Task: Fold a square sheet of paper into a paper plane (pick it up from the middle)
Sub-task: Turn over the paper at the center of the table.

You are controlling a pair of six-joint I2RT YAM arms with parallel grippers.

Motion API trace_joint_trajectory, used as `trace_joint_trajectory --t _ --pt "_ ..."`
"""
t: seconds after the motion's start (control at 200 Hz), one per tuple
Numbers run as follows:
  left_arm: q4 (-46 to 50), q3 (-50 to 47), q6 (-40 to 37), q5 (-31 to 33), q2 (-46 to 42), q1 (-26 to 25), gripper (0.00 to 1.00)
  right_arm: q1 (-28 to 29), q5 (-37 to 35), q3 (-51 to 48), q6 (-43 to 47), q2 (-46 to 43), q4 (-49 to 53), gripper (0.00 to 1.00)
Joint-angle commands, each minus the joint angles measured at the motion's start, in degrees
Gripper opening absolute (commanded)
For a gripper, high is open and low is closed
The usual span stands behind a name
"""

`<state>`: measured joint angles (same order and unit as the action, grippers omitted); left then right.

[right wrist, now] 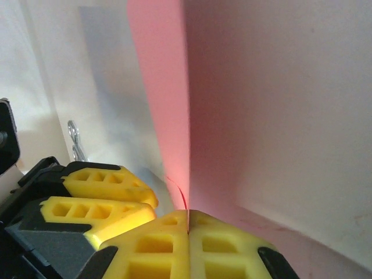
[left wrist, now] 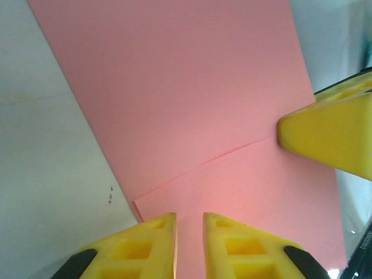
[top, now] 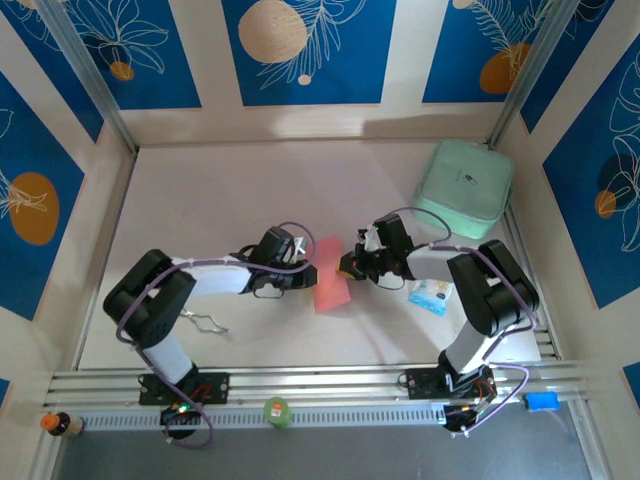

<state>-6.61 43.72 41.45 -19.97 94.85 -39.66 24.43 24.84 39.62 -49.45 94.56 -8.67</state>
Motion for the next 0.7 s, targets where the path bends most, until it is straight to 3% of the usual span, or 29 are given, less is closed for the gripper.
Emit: trace_joint_trajectory --t 0.0,0.35,0.615,0.695 --pt "1.69 -1.21 -3.79 4.25 -5.15 -0.49 0.21 1.08 -2.35 -0.11 3.01 -3.85 3.42 0.01" --pt "9.82 -4.25 -14.27 21.00 -20.39 -0.31 0.21 8.05 -22.25 7.07 13.54 -13.57 21.24 0.01" --pt "11.10 -6.27 -15.14 26.32 -26.79 -0.16 0.25 11.14 -33.60 10.27 17.61 -16.16 28.56 0.01" --pt "11.82 -6.54 -15.08 27.83 -27.89 -0.13 0.31 12.00 -36.70 11.62 18.51 -16.01 30.95 0.01"
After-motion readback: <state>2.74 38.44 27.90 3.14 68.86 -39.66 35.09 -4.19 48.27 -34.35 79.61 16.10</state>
